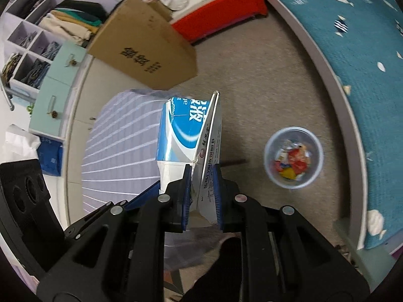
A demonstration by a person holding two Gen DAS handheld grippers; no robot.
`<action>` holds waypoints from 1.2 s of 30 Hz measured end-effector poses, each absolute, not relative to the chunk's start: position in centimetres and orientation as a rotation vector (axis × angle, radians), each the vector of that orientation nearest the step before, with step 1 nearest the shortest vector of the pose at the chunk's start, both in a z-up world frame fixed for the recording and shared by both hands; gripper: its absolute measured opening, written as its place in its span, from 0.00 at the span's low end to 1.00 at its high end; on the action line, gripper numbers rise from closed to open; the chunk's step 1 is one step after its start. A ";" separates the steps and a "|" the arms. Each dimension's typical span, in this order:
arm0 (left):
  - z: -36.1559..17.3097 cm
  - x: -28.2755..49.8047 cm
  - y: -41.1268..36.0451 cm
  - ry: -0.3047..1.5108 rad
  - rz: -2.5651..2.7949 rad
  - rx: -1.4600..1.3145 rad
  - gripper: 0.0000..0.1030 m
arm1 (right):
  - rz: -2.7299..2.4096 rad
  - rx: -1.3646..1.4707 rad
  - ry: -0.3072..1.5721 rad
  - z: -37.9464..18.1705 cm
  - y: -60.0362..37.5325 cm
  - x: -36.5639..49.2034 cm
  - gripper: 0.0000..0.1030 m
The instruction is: Collect trash
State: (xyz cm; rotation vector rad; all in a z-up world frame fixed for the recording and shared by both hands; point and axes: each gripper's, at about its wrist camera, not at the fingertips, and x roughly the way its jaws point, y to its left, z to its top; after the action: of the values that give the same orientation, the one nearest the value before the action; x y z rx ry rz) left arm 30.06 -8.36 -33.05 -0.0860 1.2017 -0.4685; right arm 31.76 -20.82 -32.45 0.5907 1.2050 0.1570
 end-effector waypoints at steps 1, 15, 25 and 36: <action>-33.8 29.9 -9.5 1.212 -0.471 -0.090 0.24 | 0.153 0.590 1.212 -33.1 -21.9 31.6 0.16; -41.4 31.6 -16.6 1.360 -0.365 -0.020 0.60 | 0.050 0.610 1.259 -40.0 -30.0 31.3 0.67; -38.7 28.6 -14.5 1.344 -0.275 -0.032 0.64 | 0.073 0.449 1.224 -36.7 -31.2 28.2 0.67; -25.7 23.0 -11.1 1.121 -0.166 0.061 0.74 | 0.125 0.264 0.988 -24.4 -27.6 22.5 0.71</action>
State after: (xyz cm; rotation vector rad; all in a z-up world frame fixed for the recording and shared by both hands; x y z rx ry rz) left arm 23.00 -11.10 -25.71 0.0613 1.1214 -0.1664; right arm 22.50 -27.58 -24.43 0.2640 0.9878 0.1250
